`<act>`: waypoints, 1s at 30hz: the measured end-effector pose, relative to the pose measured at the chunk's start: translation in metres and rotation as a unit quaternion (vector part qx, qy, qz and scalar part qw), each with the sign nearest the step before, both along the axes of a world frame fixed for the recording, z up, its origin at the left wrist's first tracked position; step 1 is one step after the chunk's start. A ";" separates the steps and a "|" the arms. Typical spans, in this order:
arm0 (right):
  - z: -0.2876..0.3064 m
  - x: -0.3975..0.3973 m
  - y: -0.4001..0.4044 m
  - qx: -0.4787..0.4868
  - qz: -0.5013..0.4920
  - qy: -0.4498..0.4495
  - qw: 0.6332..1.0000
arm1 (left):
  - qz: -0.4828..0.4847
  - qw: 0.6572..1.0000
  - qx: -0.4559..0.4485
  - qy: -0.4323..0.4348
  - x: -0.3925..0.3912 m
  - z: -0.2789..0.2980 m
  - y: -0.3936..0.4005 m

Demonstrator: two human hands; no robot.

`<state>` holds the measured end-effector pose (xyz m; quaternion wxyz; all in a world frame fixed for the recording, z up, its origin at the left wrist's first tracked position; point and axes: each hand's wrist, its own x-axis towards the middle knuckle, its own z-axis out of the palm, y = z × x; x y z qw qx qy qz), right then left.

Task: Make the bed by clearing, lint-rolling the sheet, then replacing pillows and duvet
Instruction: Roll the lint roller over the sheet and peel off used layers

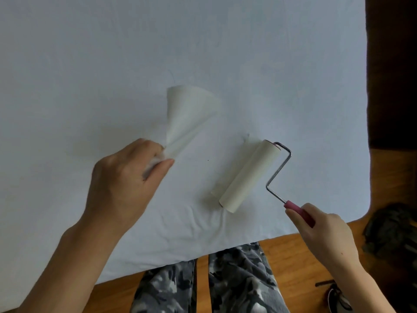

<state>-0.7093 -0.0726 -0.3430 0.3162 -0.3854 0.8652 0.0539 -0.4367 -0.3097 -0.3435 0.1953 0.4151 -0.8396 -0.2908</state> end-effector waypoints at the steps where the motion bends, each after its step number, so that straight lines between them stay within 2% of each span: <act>1: 0.003 0.001 0.004 -0.003 -0.003 0.006 1.000 | -0.009 1.000 -0.007 0.000 -0.003 0.001 0.003; 7: 0.003 0.008 0.006 -0.012 -0.006 0.018 1.000 | -0.001 0.999 0.006 -0.032 -0.014 0.007 0.015; 11: -0.008 0.008 -0.009 0.045 -0.007 0.008 0.999 | 0.014 0.997 0.047 -0.059 -0.013 0.004 0.018; 21: -0.015 0.010 -0.024 0.064 0.019 -0.013 0.998 | 0.017 0.991 -0.049 -0.124 -0.020 -0.020 0.029; 30: -0.032 0.013 -0.047 0.055 0.011 -0.047 0.997 | 0.062 0.988 -0.006 -0.143 -0.012 -0.027 0.022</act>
